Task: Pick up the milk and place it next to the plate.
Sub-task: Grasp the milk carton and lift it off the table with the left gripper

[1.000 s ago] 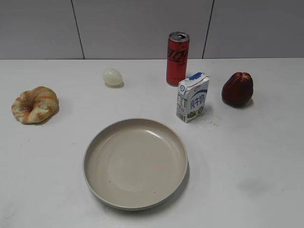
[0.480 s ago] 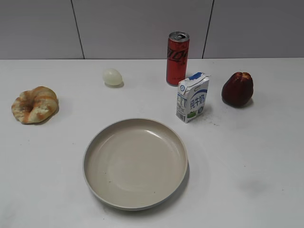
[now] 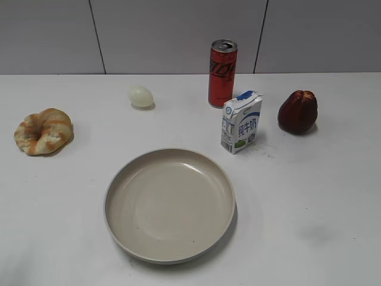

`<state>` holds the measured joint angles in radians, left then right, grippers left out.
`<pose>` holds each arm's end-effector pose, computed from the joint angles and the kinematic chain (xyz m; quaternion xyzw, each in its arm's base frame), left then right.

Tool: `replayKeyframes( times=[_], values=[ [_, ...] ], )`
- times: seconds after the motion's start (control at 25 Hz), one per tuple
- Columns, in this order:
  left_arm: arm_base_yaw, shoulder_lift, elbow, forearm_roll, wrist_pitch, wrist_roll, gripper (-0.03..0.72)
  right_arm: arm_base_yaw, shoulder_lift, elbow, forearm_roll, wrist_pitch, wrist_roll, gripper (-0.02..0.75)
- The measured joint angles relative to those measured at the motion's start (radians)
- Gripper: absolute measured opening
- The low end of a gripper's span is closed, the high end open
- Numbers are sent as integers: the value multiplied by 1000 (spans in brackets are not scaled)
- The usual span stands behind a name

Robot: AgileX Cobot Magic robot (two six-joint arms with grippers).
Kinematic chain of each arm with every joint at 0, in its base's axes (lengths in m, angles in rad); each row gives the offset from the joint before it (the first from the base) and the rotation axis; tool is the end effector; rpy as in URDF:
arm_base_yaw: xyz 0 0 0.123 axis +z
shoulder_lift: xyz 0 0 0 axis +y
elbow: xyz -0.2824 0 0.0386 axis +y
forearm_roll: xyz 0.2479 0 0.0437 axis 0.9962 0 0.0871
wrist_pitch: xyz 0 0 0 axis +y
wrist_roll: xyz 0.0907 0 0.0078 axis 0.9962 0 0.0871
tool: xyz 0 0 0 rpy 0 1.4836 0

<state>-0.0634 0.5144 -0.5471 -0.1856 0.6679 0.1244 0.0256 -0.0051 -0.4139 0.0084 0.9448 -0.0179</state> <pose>0.0961 -0.0165 0.3008 0.0462 0.8678 -0.0708 0.4897 0.0084 0.0008 0.2622 -0.0181 0.8438 0.0063 0.5363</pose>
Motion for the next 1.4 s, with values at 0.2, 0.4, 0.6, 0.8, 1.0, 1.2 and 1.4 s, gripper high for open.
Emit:
replayKeyframes(
  times=[0.2, 0.4, 0.6, 0.8, 1.0, 1.2, 1.4],
  values=[
    [-48, 306, -105, -59, -113, 28, 594, 0, 0, 0, 0, 0, 0, 466],
    [-178, 617, -310, -62, -124, 87, 603, 0, 0, 0, 0, 0, 0, 466],
    [-339, 895, -590, -62, -83, 94, 682, 0, 0, 0, 0, 0, 0, 466],
    [-474, 1182, -905, -63, 56, 94, 692, 0, 0, 0, 0, 0, 0, 466],
    [-569, 1441, -1230, -67, 228, 97, 693, 0, 0, 0, 0, 0, 0, 466],
    [-635, 1611, -1429, -113, 271, 98, 693, 0, 0, 0, 0, 0, 0, 466],
    [-666, 1702, -1482, -138, 226, 98, 693, 0, 0, 0, 0, 0, 0, 466]
  ],
)
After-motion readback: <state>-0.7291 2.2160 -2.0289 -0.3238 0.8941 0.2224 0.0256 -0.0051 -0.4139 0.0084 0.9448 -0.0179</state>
